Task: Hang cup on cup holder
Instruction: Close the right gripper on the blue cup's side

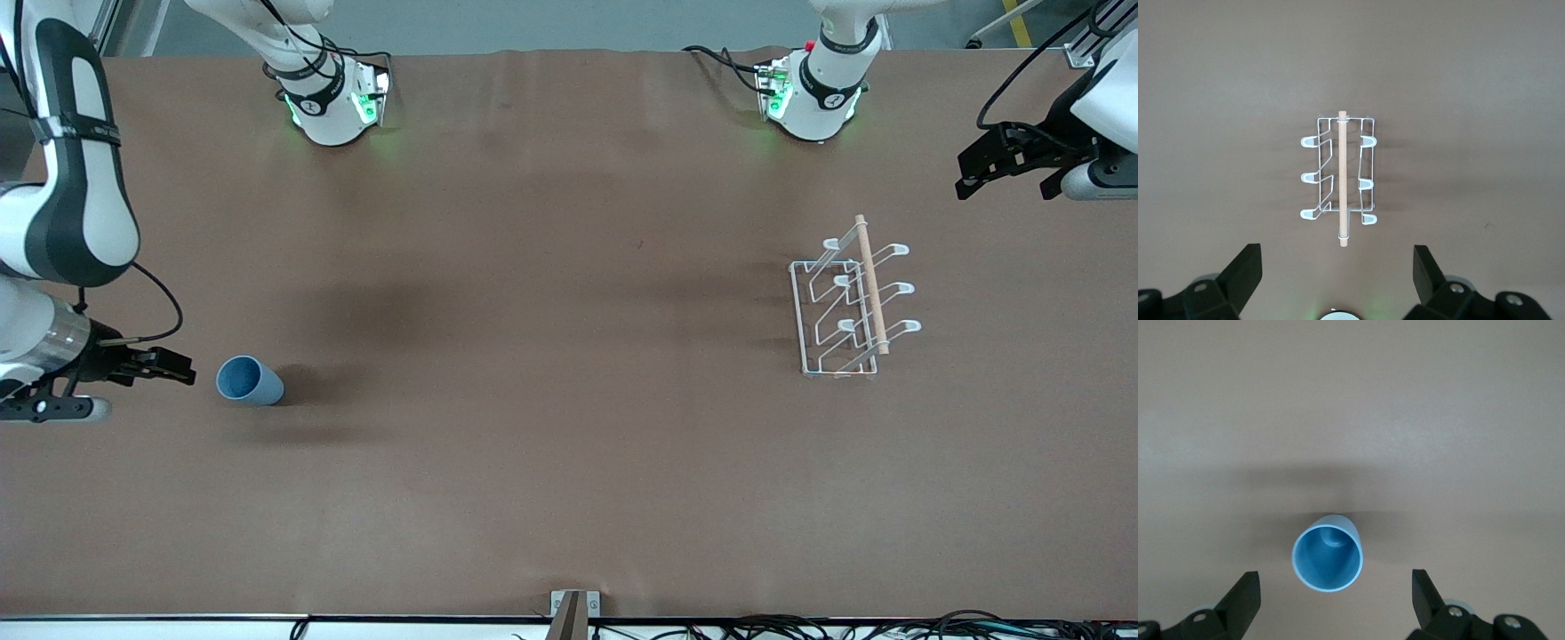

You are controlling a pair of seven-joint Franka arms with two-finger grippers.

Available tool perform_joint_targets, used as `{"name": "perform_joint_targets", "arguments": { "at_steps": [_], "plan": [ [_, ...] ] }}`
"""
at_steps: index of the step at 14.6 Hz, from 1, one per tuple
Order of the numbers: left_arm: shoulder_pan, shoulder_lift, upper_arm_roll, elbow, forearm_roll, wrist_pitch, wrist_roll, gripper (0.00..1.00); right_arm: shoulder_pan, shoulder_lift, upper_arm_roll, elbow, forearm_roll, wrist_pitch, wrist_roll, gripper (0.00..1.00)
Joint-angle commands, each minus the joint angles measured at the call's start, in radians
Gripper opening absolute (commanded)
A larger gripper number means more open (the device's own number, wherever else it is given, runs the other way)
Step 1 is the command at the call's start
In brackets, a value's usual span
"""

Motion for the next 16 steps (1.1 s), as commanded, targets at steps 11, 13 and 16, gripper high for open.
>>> {"name": "perform_joint_targets", "arguments": {
  "at_steps": [11,13,16],
  "plan": [
    [0.003,0.008,0.005,0.024,-0.010,-0.016,0.058,1.00,-0.032,0.085,0.014,-0.184,0.011,0.219,-0.029,0.88],
    [0.004,0.008,0.005,0.024,-0.011,-0.016,0.061,1.00,-0.033,0.112,0.014,-0.183,0.011,0.270,-0.029,0.87],
    [0.001,0.008,0.005,0.039,-0.014,-0.018,0.060,1.00,-0.044,0.136,0.014,-0.184,0.011,0.274,-0.029,0.67]
  ]
}}
